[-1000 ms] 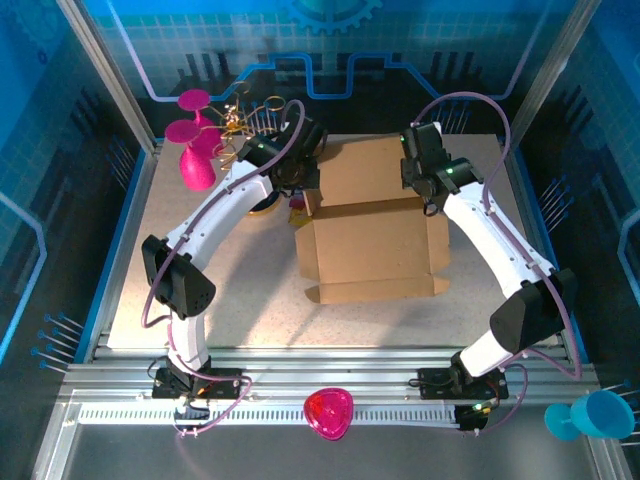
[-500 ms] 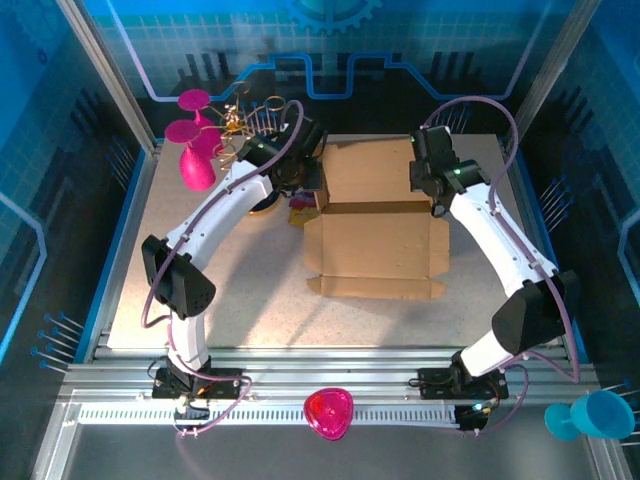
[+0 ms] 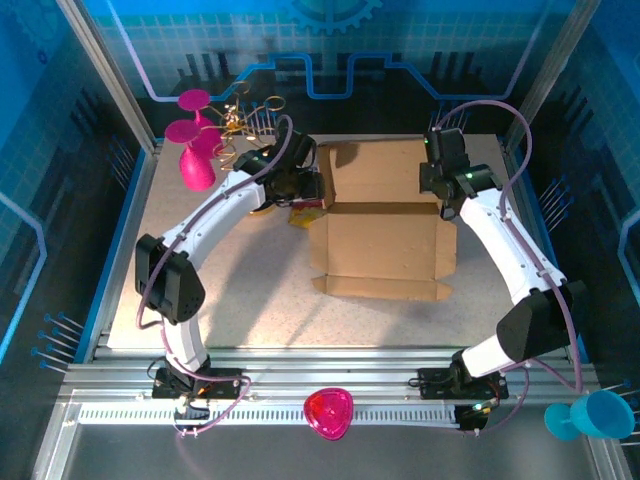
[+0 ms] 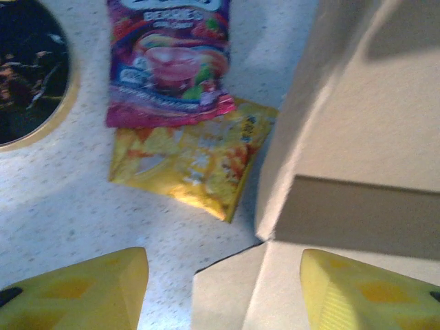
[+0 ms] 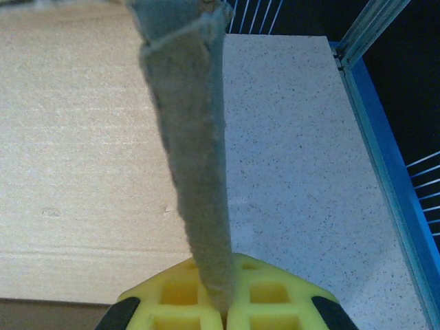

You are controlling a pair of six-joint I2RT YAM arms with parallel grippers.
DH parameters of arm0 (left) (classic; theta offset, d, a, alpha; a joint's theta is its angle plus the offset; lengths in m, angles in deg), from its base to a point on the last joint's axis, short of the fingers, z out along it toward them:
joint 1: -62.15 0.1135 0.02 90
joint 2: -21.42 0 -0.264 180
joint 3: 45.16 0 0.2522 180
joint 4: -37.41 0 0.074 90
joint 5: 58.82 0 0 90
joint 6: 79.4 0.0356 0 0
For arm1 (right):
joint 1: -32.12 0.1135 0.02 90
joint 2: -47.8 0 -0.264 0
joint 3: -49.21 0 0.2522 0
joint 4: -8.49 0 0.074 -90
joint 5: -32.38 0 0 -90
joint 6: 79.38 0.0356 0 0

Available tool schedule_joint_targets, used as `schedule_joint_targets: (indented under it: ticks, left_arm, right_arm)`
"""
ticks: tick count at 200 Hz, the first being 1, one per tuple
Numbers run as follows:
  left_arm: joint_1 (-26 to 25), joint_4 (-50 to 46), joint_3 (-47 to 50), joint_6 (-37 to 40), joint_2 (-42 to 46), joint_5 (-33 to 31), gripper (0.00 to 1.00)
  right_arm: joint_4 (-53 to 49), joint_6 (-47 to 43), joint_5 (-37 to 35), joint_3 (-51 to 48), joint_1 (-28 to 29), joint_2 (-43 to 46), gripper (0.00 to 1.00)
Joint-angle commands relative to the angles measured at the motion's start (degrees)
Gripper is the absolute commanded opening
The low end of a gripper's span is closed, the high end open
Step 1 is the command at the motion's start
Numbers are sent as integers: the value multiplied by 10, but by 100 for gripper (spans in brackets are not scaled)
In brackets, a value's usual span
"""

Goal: Fold the paper box

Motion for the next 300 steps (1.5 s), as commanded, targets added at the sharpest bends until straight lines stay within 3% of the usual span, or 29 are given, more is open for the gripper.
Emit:
schedule_joint_targets:
  ticks: [1,57,87,128,148,180,206,300]
  left_arm:
    - [-2,54,-7,-8,-23,35,64]
    - [-3,39,-53,13,-83,14,62]
    - [-4,55,-63,19,-104,5,55]
    - [-11,16,-115,23,-138,-47,14]
    - [-21,-5,-126,25,-140,-88,0]
    - [-35,-52,-142,13,-139,-165,0]
    - [-47,-61,-145,15,-137,-189,0]
    - [-54,-82,-189,7,-119,-182,0]
  right_arm:
    - [11,1,16,-8,-12,19,0]
    - [10,3,25,-10,-14,20,0]
    - [10,8,30,-11,-14,16,0]
    - [12,8,30,-13,-14,11,0]
    - [8,8,24,-12,-15,6,0]
    - [-13,15,3,-2,-16,-8,0]
    - [-25,27,-3,4,-17,-18,0]
    - [-82,49,-26,45,-24,-61,0]
